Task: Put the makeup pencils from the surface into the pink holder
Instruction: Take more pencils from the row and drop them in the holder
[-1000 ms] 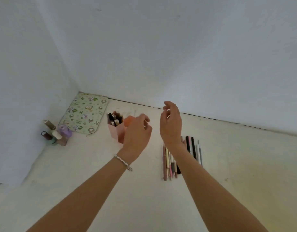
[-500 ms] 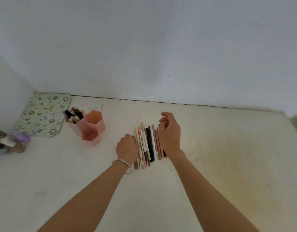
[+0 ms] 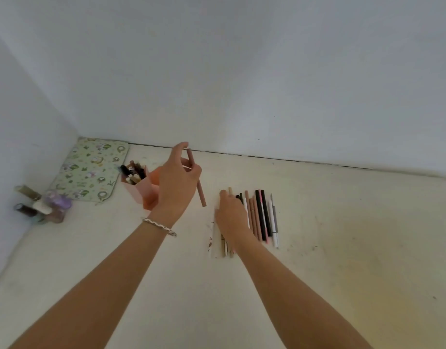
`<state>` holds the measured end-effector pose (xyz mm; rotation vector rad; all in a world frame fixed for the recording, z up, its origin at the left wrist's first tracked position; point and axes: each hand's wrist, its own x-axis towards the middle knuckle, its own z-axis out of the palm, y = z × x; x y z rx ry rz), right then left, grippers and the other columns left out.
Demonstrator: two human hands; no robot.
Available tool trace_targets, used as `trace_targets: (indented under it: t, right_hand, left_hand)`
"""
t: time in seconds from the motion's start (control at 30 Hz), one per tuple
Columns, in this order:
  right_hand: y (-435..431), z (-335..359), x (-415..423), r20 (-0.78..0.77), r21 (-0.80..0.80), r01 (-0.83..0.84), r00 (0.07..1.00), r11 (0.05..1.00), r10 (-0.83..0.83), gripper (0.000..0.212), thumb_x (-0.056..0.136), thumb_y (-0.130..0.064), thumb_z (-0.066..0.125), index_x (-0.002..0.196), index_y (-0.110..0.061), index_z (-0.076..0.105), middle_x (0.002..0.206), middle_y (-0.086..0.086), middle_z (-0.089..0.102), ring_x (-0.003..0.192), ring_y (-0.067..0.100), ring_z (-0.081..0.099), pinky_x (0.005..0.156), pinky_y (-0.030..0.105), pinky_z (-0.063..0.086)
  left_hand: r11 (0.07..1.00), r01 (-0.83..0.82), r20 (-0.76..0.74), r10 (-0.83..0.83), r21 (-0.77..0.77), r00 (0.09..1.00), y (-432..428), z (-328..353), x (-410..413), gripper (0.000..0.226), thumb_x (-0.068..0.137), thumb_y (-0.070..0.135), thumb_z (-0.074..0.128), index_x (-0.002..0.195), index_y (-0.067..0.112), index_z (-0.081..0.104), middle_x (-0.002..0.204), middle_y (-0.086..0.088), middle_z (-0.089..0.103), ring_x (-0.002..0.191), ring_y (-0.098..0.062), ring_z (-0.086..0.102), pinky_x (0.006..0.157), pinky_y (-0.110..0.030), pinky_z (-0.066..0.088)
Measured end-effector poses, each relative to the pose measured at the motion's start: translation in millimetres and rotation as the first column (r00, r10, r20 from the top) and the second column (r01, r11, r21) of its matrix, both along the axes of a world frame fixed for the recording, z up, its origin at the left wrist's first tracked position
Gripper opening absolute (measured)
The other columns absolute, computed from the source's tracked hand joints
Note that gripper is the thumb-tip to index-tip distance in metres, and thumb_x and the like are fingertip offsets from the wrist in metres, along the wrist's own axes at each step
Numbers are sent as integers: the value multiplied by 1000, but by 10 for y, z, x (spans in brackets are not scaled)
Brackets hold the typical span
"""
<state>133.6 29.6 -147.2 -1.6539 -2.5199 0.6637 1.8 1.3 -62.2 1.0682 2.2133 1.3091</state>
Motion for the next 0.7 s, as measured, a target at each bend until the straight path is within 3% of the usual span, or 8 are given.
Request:
trace_targets:
  t: [0.13, 0.2, 0.3, 0.4, 0.53, 0.7]
  right_hand:
    - [-23, -4, -70, -51, -45, 51, 997, 998, -54, 36, 92, 1, 47, 128, -6, 43, 98, 9, 63, 81, 23, 64, 64, 33, 56]
    - [25, 111, -112, -203, -68, 123, 970, 990, -134, 47, 90, 0, 47, 135, -6, 36, 95, 9, 61, 76, 23, 63, 62, 38, 56]
    - [180, 386, -190, -490, -32, 230, 845, 973, -216, 67, 89, -6, 49, 148, -20, 22, 84, 3, 57, 65, 15, 56, 55, 32, 50]
    - [330, 663, -336, -709, -2, 270, 679, 963, -192, 66, 90, -9, 50, 147, -31, 25, 88, -5, 54, 67, 6, 53, 59, 19, 45]
    - [339, 863, -586, -845, 53, 244, 527, 968, -87, 58, 92, -7, 52, 141, -29, 32, 83, -6, 52, 67, 4, 53, 60, 11, 45]
    - [193, 893, -836, -868, 130, 188, 496, 974, 20, 53, 95, -7, 51, 139, -30, 30, 85, -4, 55, 74, 10, 57, 69, 14, 48]
  left_hand:
    - [996, 22, 36, -25, 85, 999, -97, 61, -73, 42, 90, 10, 64, 129, 24, 55, 86, 15, 61, 77, -7, 68, 69, -27, 58]
    - [986, -14, 40, 7, 168, 999, -125, 119, -182, 41, 90, 7, 63, 128, 21, 55, 89, 12, 61, 80, -11, 68, 66, -21, 57]
    - [935, -117, -36, 136, 334, 990, -168, 256, -490, 42, 90, 5, 62, 127, 20, 55, 104, 4, 61, 86, -9, 65, 66, -9, 52]
    - [868, -205, -67, 263, 453, 963, -244, 352, -871, 43, 90, 8, 60, 128, 24, 52, 109, 1, 60, 86, -4, 63, 67, -12, 53]
    - [893, -211, -157, 292, 397, 943, -344, 225, -1135, 42, 92, 5, 57, 129, 24, 51, 111, 1, 56, 88, -10, 63, 71, -19, 56]
    - [977, -118, -277, 165, 176, 947, -446, -121, -1174, 37, 94, 5, 58, 127, 19, 54, 109, -2, 59, 91, -14, 62, 82, -28, 55]
